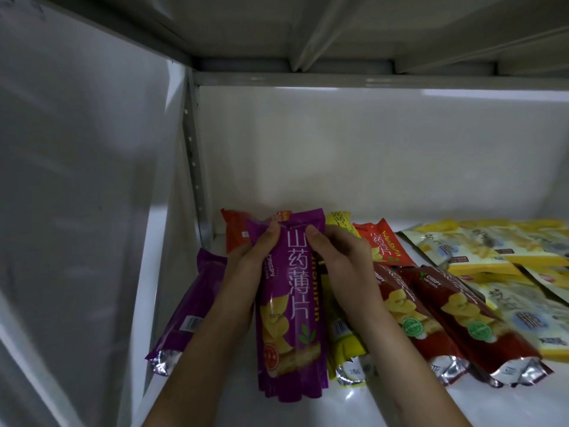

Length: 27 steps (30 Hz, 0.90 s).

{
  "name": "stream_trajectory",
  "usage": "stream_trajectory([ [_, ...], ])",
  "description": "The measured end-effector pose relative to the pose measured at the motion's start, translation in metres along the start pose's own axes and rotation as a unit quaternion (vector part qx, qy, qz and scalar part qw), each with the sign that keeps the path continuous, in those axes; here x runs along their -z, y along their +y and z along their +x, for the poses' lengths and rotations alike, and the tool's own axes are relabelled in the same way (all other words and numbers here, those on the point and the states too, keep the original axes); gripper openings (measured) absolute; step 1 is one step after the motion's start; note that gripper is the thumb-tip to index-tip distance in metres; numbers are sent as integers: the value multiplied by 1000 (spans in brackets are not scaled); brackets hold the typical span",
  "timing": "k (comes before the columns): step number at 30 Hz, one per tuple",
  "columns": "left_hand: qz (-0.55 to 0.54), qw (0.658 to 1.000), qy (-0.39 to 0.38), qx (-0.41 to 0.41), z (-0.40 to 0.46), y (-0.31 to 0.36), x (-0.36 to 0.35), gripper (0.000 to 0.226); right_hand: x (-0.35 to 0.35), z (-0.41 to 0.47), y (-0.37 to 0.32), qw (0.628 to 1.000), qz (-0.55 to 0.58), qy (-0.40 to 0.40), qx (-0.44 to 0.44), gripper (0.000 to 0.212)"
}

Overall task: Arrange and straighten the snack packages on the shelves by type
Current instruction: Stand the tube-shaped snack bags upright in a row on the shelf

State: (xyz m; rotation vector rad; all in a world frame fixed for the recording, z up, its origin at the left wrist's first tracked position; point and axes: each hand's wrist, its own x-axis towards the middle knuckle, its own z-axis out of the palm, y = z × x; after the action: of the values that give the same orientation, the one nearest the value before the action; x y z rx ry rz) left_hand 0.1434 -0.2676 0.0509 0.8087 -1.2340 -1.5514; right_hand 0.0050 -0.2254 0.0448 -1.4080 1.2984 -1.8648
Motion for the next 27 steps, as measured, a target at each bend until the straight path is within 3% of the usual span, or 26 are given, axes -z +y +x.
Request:
stream_trajectory([
  [3, -4, 1000, 12, 7, 0, 2, 0, 65, 0, 4, 6, 1000, -17, -6, 5, 82],
  [6, 4, 1000, 20, -4, -1, 4, 1, 58, 5, 3, 6, 1000, -3, -13, -16, 52],
  [9, 4, 999, 43, -8, -1, 4, 5, 32, 8, 0, 5, 998, 10, -32, -45, 21],
  [10, 5, 999, 48, -5, -1, 4, 5, 26, 7, -2, 3, 998, 17, -42, -52, 23],
  [13, 11, 999, 49, -3, -3, 8, 3, 19, 1, -4, 0, 997, 32, -53, -49, 73],
  [15, 5, 999, 49, -12, -7, 6, 3, 20, -1, -4, -1, 997, 43, -46, -32, 89],
  [19, 6, 1000, 8, -20, -7, 9, -4, 50, 0, 0, 3, 999, 35, -12, -4, 101],
  [20, -11, 999, -42, -27, -11, 10, 0, 53, 1, 2, 5, 999, 35, 4, -3, 103],
  [22, -102, 990, -78, -53, -10, 11, 10, 48, 2, 4, 6, 999, 35, 35, 0, 106],
  [24, -29, 993, -97, -54, -14, 7, 8, 33, 3, 6, 6, 997, 53, 57, 2, 100],
  [27, 44, 999, 2, -20, -13, 1, -4, 26, 4, 5, 2, 998, 48, 47, -18, 104],
])
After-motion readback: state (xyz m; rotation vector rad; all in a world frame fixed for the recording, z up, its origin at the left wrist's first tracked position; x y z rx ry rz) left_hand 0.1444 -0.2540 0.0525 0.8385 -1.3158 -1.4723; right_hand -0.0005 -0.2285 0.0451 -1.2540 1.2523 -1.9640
